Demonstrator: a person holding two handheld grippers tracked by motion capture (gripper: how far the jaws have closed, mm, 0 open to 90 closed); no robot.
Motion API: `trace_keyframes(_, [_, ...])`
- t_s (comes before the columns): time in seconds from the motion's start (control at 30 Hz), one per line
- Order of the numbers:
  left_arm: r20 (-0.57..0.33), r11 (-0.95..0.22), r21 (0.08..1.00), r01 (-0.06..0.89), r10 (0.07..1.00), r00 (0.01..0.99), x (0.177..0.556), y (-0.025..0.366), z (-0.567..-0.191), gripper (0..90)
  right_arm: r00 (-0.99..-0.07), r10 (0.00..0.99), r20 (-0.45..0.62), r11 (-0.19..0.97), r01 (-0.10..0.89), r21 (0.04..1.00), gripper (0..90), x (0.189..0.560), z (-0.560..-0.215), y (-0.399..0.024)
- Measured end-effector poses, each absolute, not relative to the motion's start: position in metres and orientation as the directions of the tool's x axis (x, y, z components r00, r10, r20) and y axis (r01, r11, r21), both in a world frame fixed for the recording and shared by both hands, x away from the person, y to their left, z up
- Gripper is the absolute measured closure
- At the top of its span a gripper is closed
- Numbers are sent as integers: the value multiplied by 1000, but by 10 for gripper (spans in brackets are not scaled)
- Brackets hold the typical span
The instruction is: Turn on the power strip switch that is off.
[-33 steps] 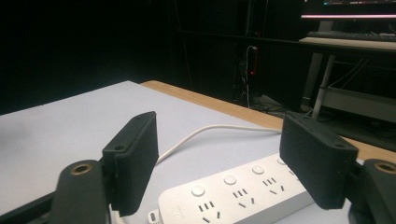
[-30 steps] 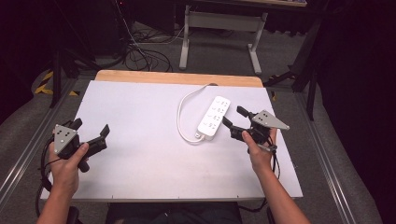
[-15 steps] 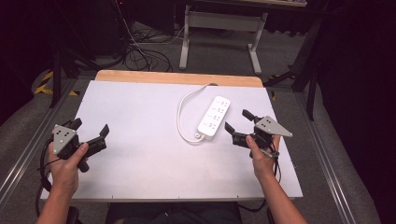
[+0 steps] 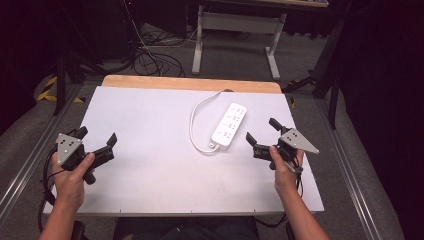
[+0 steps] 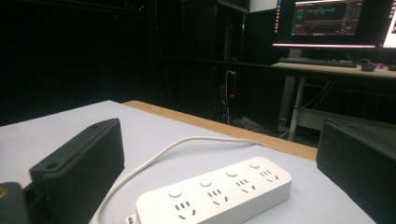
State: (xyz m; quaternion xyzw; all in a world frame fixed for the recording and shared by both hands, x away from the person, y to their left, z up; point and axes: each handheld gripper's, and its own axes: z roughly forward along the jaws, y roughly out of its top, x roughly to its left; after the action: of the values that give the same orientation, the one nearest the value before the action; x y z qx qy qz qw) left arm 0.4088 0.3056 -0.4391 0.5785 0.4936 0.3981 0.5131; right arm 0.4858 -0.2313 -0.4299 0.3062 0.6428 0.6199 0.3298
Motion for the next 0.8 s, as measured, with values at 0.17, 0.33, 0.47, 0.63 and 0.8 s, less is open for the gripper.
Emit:
trace_keyframes(0.17, [-45,12,986,165,980,196,409,305,-439,62,-589,807,-52,41,-32,999,27,486,-429,-234])
trace_keyframes(0.33, [-43,10,986,165,979,197,409,305,-439,62,-587,809,-40,25,-34,999,28,485,-430,-233])
trace_keyframes(0.47, [-45,13,986,165,980,196,409,305,-439,62,-581,812,-43,28,-36,999,28,486,-430,-233])
trace_keyframes(0.63, [-46,14,987,162,980,193,410,305,-439,62,-585,810,-47,32,-37,999,28,486,-431,-234])
trace_keyframes(0.8, [-46,14,987,162,980,193,410,305,-439,62,-584,810,-47,33,-34,999,28,486,-431,-233])
